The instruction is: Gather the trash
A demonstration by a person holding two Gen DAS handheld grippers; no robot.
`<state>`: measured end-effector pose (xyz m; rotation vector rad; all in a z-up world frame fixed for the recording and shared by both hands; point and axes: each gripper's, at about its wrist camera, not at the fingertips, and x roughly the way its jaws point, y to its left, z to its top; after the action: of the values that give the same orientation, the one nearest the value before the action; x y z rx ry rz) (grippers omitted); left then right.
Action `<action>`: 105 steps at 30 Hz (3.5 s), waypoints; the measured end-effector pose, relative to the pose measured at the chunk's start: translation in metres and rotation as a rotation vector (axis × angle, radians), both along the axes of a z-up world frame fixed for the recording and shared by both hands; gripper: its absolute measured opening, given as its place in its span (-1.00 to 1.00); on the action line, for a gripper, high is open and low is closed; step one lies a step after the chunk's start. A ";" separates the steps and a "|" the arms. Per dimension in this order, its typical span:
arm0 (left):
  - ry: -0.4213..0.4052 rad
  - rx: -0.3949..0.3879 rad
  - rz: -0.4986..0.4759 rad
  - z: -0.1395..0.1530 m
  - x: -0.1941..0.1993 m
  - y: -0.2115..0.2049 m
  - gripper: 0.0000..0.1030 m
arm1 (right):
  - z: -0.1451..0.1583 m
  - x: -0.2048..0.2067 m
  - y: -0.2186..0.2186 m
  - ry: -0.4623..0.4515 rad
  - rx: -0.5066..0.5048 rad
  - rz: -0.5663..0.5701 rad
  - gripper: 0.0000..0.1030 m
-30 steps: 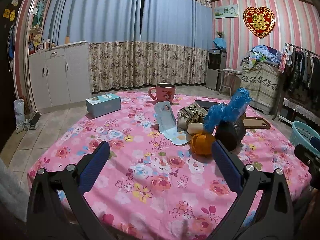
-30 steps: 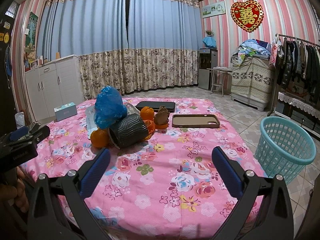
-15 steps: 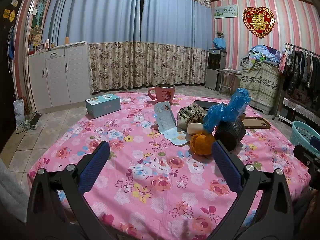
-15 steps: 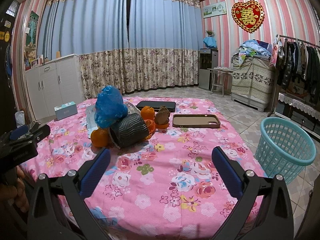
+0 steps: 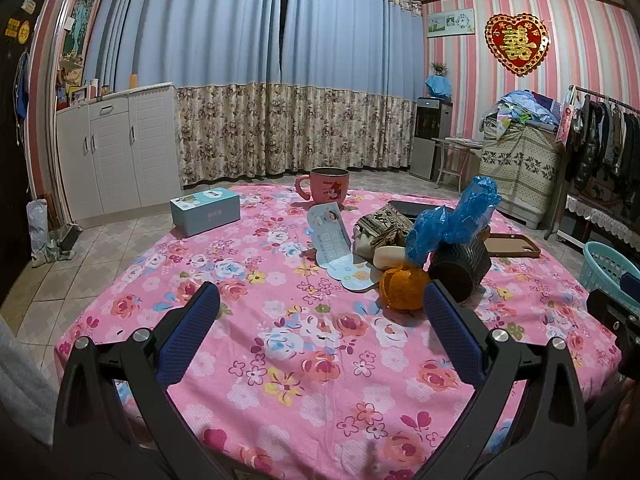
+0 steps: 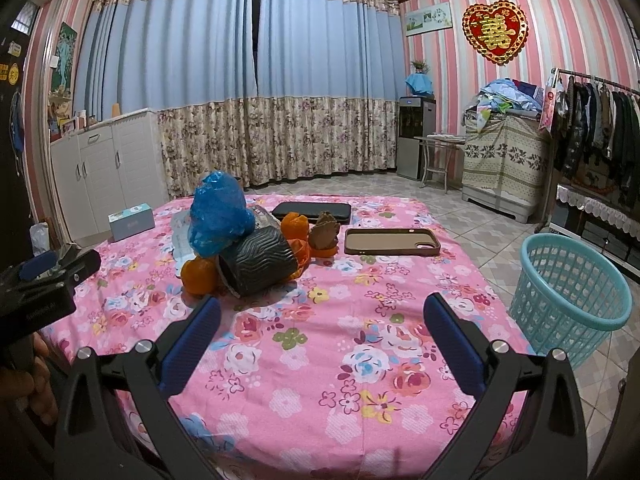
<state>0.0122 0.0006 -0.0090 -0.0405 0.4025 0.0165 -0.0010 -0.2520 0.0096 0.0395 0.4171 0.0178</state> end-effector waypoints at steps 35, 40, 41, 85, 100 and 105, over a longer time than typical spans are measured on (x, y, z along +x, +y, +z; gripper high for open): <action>0.000 0.004 -0.002 0.001 -0.001 -0.002 0.90 | -0.002 0.001 0.001 0.002 -0.003 0.009 0.92; -0.001 0.004 -0.002 0.001 -0.001 -0.002 0.90 | -0.002 0.001 0.001 0.002 -0.002 0.009 0.92; -0.001 0.004 -0.002 0.001 -0.001 -0.002 0.90 | -0.002 0.001 0.002 0.002 -0.003 0.009 0.92; 0.181 0.024 -0.017 0.012 0.159 0.035 0.90 | -0.037 0.168 0.062 0.289 -0.018 0.206 0.92; 0.180 0.013 -0.050 0.006 0.155 0.029 0.90 | -0.037 0.190 0.045 0.315 0.089 0.263 0.56; 0.197 0.016 -0.048 0.003 0.157 0.031 0.90 | -0.020 0.174 0.027 0.261 0.123 0.225 0.55</action>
<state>0.1696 0.0316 -0.0055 -0.0136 0.6000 -0.0237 0.1732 -0.2250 -0.0104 0.1169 0.6794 0.2625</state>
